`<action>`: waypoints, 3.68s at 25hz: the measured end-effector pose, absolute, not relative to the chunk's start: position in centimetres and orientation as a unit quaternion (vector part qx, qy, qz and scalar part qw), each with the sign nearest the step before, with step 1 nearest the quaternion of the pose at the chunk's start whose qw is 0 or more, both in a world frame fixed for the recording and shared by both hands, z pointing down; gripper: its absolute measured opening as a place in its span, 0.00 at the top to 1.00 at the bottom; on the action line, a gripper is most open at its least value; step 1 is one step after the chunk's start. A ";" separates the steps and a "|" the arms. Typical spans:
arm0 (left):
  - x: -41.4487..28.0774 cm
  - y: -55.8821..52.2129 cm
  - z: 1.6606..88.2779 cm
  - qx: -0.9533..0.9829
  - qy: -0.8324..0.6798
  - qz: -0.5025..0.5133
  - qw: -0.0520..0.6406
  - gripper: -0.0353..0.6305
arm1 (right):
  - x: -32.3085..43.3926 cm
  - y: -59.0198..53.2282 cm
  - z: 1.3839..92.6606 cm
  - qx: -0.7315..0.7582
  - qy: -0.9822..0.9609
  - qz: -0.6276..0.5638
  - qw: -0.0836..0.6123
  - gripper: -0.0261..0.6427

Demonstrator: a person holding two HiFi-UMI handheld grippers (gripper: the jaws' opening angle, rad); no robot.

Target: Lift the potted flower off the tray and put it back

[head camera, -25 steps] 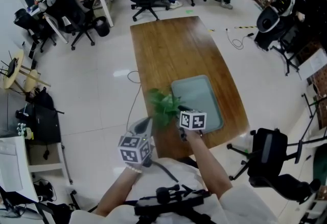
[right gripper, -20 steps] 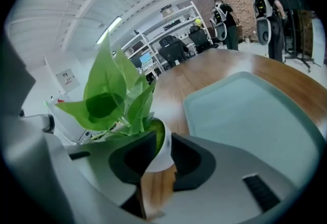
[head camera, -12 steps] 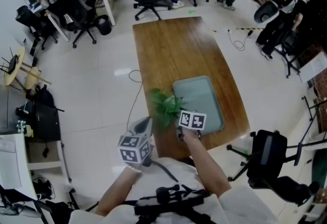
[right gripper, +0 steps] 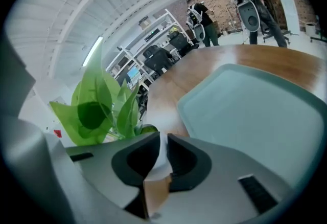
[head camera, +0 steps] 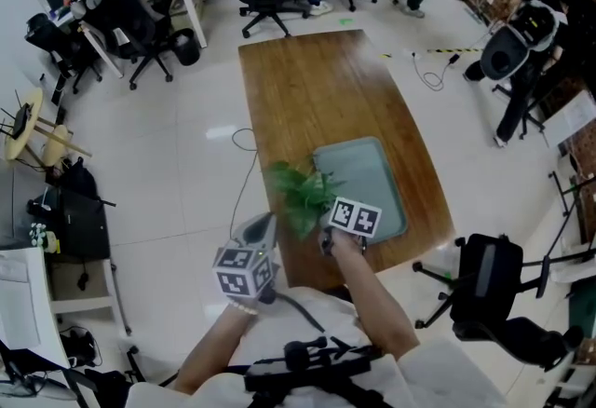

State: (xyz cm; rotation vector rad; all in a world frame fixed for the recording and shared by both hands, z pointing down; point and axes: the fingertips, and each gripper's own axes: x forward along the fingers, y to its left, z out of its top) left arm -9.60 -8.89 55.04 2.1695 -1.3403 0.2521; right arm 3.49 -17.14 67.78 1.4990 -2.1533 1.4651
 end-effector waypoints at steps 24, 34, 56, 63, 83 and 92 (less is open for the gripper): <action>-6.9 -9.0 55.4 0.826 -0.473 0.105 0.289 0.95 | 20.2 -19.2 68.6 0.627 -0.601 0.495 -0.011 0.89; -7.2 -8.7 55.5 0.826 -0.472 0.108 0.290 0.95 | 20.9 -18.5 69.4 0.634 -0.584 0.507 -0.026 0.89; -4.6 -8.5 55.7 0.841 -0.440 0.113 0.294 0.95 | 24.3 -14.0 62.5 0.641 -0.618 0.444 -0.102 0.89; -3.5 -8.5 55.8 0.846 -0.428 0.113 0.298 0.95 | 22.0 -10.6 59.3 0.605 -0.680 0.407 -0.067 0.96; -2.2 -8.5 56.1 0.850 -0.419 0.113 0.299 0.95 | 18.5 -8.6 57.5 0.590 -0.732 0.338 0.030 0.96; -1.5 -9.0 56.2 0.849 -0.417 0.113 0.303 0.95 | 19.4 -8.9 58.0 0.594 -0.727 0.342 0.040 0.96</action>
